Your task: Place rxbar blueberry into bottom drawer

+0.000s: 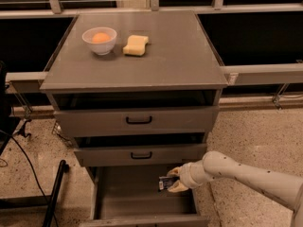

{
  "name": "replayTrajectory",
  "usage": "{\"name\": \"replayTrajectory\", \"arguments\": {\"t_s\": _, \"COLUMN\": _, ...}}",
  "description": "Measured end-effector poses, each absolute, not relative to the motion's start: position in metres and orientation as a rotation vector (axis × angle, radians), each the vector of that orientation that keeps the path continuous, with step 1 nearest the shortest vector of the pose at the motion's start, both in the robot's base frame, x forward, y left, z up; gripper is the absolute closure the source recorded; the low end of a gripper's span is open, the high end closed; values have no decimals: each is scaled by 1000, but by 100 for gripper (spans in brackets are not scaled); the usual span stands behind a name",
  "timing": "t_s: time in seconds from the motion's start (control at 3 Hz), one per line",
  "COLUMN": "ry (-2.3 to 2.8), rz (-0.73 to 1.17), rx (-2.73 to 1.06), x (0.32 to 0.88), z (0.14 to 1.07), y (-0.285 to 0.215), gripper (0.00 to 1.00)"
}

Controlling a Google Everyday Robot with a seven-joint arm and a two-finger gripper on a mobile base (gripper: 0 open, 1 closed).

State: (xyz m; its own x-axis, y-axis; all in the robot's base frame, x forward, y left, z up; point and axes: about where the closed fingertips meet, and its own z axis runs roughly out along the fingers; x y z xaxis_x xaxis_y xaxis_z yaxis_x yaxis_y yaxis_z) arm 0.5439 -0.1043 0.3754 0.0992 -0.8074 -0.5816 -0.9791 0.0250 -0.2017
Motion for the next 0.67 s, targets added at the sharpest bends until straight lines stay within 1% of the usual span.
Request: {"name": "replayTrajectory", "arguments": {"t_s": 0.67, "ry": 1748, "rz": 419, "rx": -1751, "x": 556, "z": 325, "y": -99, "gripper": 100}}
